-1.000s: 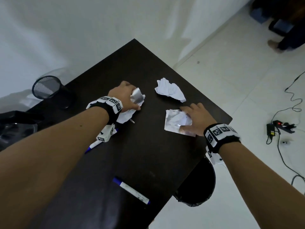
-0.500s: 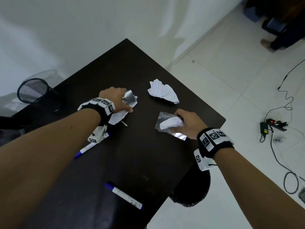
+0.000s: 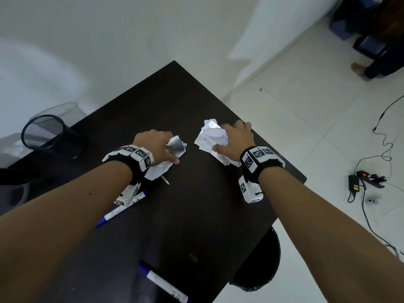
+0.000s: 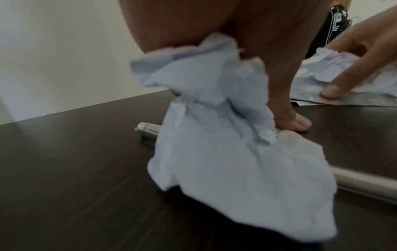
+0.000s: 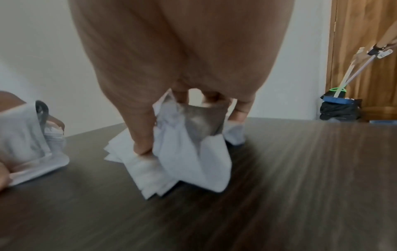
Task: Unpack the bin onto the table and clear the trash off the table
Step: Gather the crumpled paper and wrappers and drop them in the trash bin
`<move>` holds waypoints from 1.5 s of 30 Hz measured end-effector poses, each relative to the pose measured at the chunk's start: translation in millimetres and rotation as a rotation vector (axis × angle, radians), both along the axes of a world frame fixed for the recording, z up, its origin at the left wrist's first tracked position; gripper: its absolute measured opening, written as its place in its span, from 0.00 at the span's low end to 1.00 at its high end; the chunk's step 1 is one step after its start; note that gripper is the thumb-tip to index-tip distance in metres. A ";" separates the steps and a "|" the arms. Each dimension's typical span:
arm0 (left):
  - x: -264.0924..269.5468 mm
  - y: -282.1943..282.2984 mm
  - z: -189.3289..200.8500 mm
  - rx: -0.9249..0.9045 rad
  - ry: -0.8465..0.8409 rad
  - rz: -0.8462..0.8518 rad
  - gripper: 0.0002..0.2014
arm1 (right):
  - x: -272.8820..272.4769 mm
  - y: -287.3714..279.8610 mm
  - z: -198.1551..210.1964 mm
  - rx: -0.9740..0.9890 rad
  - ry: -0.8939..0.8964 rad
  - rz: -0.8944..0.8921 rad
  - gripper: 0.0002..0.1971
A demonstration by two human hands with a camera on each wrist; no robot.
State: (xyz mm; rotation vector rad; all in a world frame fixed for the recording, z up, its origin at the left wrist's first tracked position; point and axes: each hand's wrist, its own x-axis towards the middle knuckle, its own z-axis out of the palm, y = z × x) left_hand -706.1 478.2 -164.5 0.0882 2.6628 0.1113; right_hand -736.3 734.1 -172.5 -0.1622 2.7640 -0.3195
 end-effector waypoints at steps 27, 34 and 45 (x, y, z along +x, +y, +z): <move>129.1 228.7 71.8 0.605 0.134 0.047 0.29 | 233.1 211.3 40.4 -0.628 0.031 -0.496 0.21; 212.7 322.4 4.8 0.651 0.010 0.074 0.30 | 327.6 284.2 -5.1 -0.541 -0.088 -0.603 0.14; 264.3 332.5 -151.2 0.625 -0.069 0.444 0.32 | 373.2 288.5 -126.9 -0.502 -0.250 -0.727 0.21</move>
